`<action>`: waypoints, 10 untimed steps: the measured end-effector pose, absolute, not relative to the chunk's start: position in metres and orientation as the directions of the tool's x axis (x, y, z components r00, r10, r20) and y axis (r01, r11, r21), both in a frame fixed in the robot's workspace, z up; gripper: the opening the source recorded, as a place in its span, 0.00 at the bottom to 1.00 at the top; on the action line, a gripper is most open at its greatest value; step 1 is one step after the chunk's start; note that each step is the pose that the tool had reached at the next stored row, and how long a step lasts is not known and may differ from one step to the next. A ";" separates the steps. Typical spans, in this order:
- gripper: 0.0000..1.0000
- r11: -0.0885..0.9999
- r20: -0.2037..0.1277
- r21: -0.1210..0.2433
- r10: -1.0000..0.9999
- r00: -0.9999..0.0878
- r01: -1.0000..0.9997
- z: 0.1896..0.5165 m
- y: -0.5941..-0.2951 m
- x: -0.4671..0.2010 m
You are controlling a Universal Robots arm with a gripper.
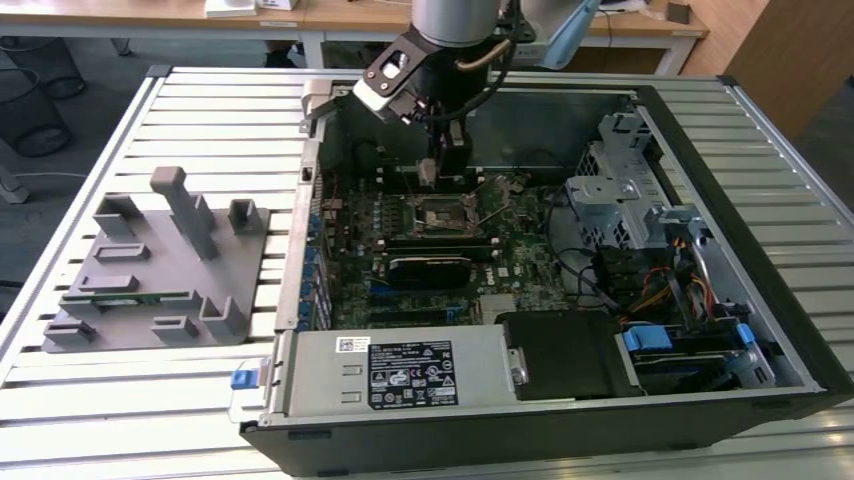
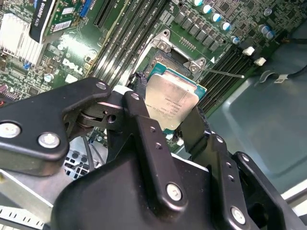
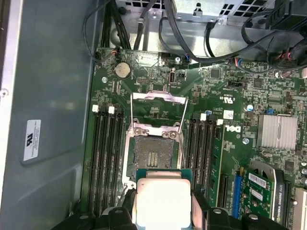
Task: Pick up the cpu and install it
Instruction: 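Place the cpu into insertion slot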
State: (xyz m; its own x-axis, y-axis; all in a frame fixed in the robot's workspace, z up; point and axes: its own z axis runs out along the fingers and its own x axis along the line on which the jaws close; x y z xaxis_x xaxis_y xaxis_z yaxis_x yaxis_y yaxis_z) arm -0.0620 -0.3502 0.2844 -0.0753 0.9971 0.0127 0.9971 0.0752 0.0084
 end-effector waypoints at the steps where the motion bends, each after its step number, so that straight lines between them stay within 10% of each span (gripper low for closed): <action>1: 0.54 0.075 0.013 0.009 0.997 -0.075 0.997 0.283 -0.350 -0.062; 10: 0.54 0.075 0.013 0.009 0.997 -0.075 0.997 0.274 -0.350 -0.058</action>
